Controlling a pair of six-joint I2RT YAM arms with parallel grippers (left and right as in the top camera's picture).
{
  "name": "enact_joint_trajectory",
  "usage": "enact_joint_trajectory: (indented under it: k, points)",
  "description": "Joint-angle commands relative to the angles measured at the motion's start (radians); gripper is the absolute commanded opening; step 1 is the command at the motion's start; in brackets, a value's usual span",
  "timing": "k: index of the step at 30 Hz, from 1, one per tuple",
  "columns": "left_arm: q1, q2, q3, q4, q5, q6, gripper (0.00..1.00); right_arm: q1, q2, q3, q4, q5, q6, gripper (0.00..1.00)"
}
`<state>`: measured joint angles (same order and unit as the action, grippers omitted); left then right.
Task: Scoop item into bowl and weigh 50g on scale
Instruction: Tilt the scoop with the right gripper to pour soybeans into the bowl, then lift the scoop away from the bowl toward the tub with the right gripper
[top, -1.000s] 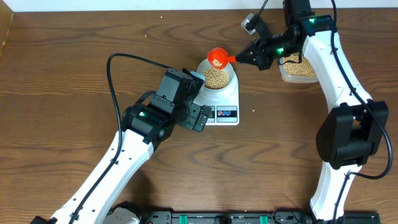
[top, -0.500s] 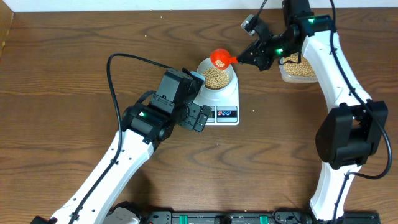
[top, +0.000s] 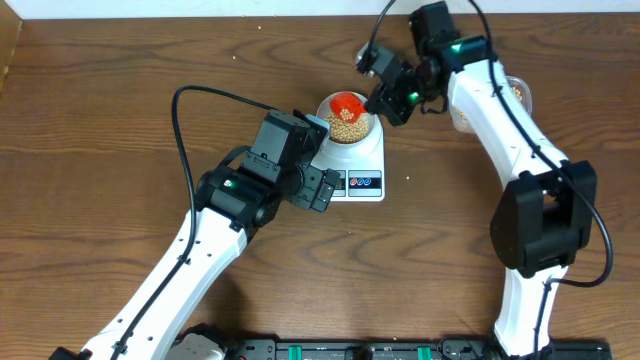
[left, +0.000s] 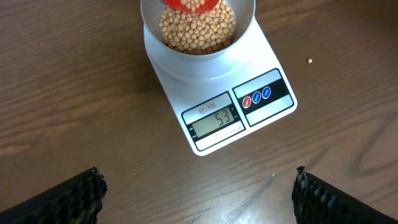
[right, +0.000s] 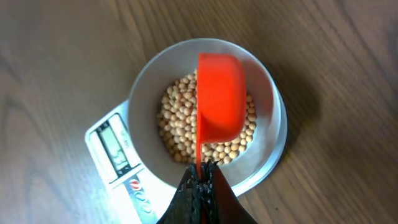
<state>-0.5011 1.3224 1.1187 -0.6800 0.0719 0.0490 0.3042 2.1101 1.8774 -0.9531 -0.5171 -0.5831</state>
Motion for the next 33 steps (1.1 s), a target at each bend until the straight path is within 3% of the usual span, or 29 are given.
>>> enact_joint_trajectory:
  k: [1,22,33]
  points:
    - [0.003,0.008,0.0,-0.001,-0.013,-0.002,0.98,0.011,-0.031,-0.016,0.013,0.06,0.01,0.01]
    - [0.003,0.008,0.0,-0.001,-0.013,-0.002,0.98,0.075,-0.03,-0.033,-0.036,0.077,0.011,0.01]
    - [0.003,0.008,0.0,-0.001,-0.013,-0.002,0.98,0.041,-0.03,-0.033,-0.047,-0.032,0.117,0.01]
